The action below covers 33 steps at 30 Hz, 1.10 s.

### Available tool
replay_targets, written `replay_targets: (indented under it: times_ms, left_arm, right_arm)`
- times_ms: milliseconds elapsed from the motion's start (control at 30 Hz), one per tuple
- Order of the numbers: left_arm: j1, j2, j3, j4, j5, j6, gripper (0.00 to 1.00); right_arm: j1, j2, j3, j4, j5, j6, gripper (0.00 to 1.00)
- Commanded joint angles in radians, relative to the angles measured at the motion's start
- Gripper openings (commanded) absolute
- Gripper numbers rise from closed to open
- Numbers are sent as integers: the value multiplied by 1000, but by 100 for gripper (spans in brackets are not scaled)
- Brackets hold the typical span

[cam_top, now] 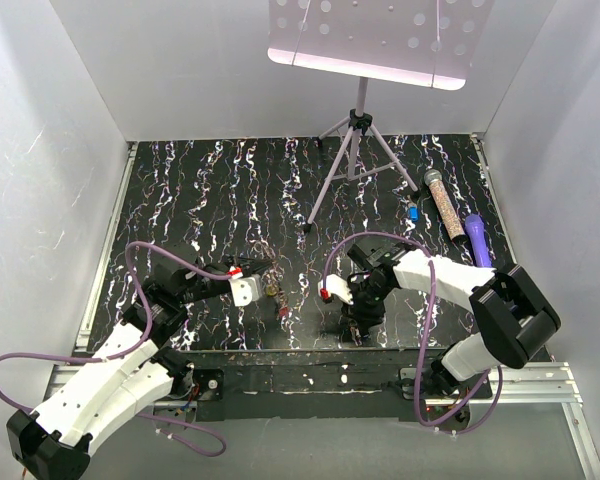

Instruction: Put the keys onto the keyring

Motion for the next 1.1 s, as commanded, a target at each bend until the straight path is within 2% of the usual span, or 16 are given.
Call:
replay_targets:
  times_ms: [0,100,267,400,667,900,1067]
  left_arm:
    - [0,-12,2,18,3,9,0]
    - [0,-12,2,18,3,8,0]
    - [0,-8,5,13,6,9,0]
    - [0,-8,5,12,11,6,0]
    - [1,-8,7,5,19,6,0]
    - [0,-11,11,-1,28,6,0]
    - [1,-9,14,-4,37,5,0]
  right_arm:
    - [7,-17,-13,38,23,21,39]
    - [7,-20,-15,35,27,21,31]
    - [7,-18,-10,28,29,27,10]
    - [7,-18,14,-6,38,25,1]
    - [-25,-15,111,-262,147,-45,1]
    - [-135,35,163,-500,342,-173,1]
    - [-211,118,234,-618,497,-199,1]
